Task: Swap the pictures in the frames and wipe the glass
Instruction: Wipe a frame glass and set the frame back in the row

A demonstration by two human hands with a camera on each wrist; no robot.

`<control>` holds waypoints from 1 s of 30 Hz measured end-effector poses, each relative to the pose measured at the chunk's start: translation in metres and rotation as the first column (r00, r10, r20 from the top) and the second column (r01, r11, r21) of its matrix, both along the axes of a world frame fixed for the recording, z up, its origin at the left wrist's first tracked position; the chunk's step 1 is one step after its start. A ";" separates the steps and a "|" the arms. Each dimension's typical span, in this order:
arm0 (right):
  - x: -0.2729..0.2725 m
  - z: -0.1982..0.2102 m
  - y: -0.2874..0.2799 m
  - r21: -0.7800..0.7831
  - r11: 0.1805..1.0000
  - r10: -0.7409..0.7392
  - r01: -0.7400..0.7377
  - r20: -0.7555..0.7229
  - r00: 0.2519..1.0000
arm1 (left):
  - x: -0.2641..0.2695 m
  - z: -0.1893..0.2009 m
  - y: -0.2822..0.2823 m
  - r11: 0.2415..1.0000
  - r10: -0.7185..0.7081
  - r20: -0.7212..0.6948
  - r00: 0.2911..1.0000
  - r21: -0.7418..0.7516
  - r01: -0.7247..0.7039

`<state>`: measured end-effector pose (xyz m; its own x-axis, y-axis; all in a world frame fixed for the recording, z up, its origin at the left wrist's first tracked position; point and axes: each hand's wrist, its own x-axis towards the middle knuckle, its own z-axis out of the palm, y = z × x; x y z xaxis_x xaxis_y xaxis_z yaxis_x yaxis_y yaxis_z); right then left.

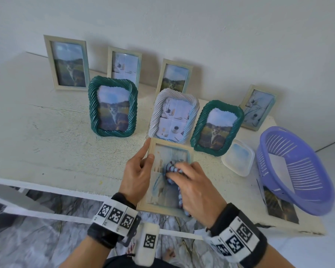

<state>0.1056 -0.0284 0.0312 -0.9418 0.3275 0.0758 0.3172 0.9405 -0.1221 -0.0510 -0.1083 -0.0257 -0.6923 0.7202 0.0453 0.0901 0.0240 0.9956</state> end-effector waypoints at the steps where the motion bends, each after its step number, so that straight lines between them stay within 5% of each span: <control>1: 0.005 -0.002 -0.008 -0.028 0.999 0.038 -0.038 -0.006 0.999 | -0.001 0.000 -0.001 1.000 0.002 0.010 1.000 -0.004 -0.002; 6: 0.013 -0.001 0.000 -0.016 0.997 0.076 -0.075 0.100 0.992 | 0.001 -0.001 -0.005 1.000 0.018 -0.007 1.000 0.009 -0.018; 10: -0.004 0.006 0.010 0.005 0.999 -0.041 0.041 -0.048 0.998 | 0.004 0.004 -0.001 0.999 0.013 -0.026 1.000 0.030 -0.013; 17: 0.012 0.002 -0.010 -0.100 0.981 0.164 -0.165 -0.020 0.986 | -0.004 0.000 -0.003 0.999 0.011 0.006 1.000 0.030 -0.012; 22: -0.009 0.007 0.011 -0.030 0.999 -0.029 0.026 -0.095 0.995 | -0.002 0.004 0.005 0.999 -0.003 -0.005 1.000 0.039 0.003; 27: -0.005 0.012 -0.013 0.004 0.982 0.190 -0.190 -0.078 0.979 | -0.009 -0.001 0.004 0.999 -0.011 0.030 0.999 0.053 0.010; 30: -0.001 0.011 0.003 -0.043 0.982 0.184 -0.185 -0.013 0.983 | -0.004 -0.004 0.004 0.997 -0.024 0.032 0.999 0.070 0.021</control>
<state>0.1044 -0.0254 0.0422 -0.9857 0.1514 0.0742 0.1375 0.9763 -0.1669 -0.0549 -0.1044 -0.0294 -0.6778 0.7315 0.0735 0.0568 -0.0476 0.9973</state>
